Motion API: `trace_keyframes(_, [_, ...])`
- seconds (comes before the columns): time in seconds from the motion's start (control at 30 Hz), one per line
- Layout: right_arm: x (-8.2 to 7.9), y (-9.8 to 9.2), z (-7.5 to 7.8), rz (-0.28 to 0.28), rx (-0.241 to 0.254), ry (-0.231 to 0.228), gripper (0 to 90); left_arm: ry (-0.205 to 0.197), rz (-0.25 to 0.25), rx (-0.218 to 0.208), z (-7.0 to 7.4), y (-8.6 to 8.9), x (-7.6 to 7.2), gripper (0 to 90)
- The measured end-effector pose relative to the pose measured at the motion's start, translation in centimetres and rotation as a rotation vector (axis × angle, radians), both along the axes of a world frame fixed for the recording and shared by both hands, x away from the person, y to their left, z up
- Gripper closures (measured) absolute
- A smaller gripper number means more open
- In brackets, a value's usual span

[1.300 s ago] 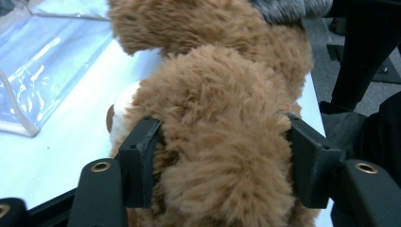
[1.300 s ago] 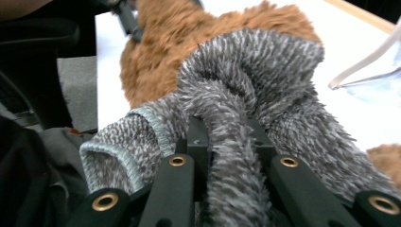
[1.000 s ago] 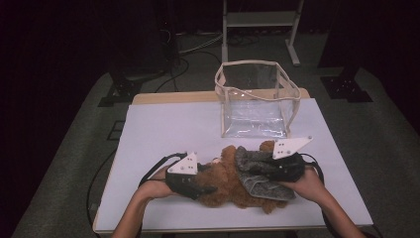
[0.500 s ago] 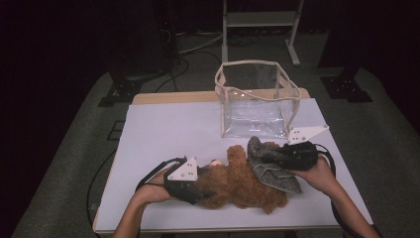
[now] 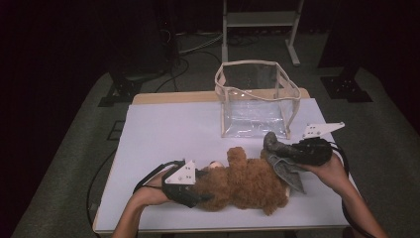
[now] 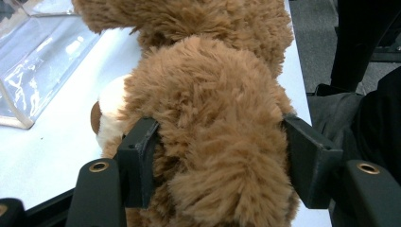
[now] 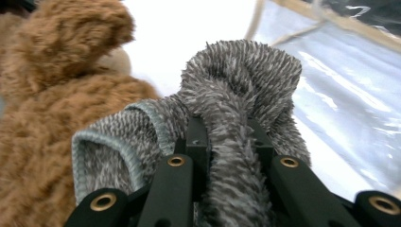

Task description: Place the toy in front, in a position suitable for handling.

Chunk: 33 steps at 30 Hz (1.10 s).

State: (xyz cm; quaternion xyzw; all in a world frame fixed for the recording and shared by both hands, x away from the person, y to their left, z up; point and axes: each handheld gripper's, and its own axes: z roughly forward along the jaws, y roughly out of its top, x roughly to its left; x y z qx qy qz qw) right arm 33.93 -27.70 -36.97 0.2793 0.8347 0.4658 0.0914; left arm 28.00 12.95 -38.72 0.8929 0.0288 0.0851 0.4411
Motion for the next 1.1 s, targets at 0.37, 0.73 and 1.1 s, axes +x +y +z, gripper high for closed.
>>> trace_keyframes(0.37, [-1.8,1.9,2.9,0.097,0.022,-0.045,76.4,0.001,0.002,0.000,0.1,0.0,0.0,34.3])
trace_keyframes(0.73, [-0.6,3.6,1.2,0.108,-0.005,-0.020,76.4,-0.006,0.003,-0.004,0.0,0.1,0.0,34.3])
trace_keyframes(1.1, [-2.1,4.3,4.1,0.139,0.050,-0.068,76.4,-0.003,0.031,-0.014,0.1,-0.2,0.5,34.3])
